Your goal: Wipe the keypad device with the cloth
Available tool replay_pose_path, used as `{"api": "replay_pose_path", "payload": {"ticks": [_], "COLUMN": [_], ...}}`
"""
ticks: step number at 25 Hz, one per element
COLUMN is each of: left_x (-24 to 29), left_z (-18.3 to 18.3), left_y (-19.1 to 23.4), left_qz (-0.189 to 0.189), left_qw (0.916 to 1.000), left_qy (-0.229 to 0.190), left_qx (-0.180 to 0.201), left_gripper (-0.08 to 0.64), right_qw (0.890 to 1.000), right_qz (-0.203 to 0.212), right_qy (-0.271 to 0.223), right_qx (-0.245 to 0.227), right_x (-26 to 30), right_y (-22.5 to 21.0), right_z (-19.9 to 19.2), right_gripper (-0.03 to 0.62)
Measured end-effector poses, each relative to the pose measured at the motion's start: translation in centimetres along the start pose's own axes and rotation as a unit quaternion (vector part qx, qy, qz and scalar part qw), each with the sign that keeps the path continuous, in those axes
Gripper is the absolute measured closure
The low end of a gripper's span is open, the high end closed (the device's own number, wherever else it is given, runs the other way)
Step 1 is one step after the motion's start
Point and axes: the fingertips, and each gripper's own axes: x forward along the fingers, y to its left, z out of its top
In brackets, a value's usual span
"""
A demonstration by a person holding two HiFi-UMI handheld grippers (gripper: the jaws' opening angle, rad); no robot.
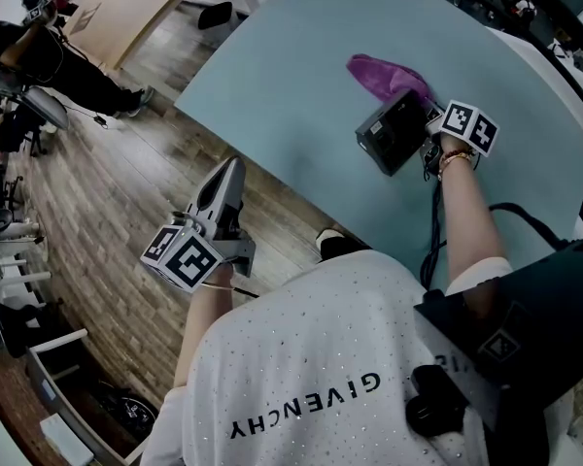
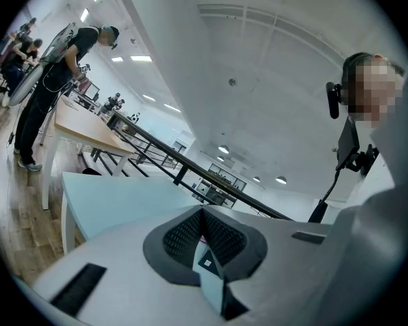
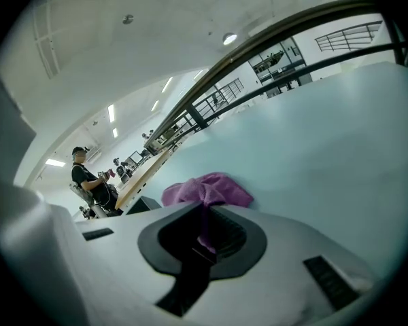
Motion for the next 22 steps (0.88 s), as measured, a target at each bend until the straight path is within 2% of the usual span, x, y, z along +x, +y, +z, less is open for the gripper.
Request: {"api": "replay_pose_path", "payload": {"ticks": [11, 18, 22], "left_x": [-0.4, 0.0, 0.2], "left_z": [0.1, -0.6, -0.8], "left_y": [-0.3, -0.7, -1.6], "left_qz": [-0.004, -0.016, -0.032], "left_qw": [1.0000, 0.9999, 0.9995], "left_qy": [-0.003, -0.005, -0.008], "left_qx": [-0.001, -0.002, -0.001], "left_gripper": [0.560, 0.560, 0.560], "right_qw": [0.999, 0.998, 0.998], "right_qz": [-0.023, -0.042, -0.066], "right_qy": [-0.004, -0.003, 0.005], "right_qx": [0.043, 0.040, 0.021], "right_x": [-1.5, -2.1, -3.8], "right_y": [-2.2, -3.5, -4.7], "right_z": [-1.8, -2.6, -3.5], "right_gripper": [0.566, 0.566, 0.566]}}
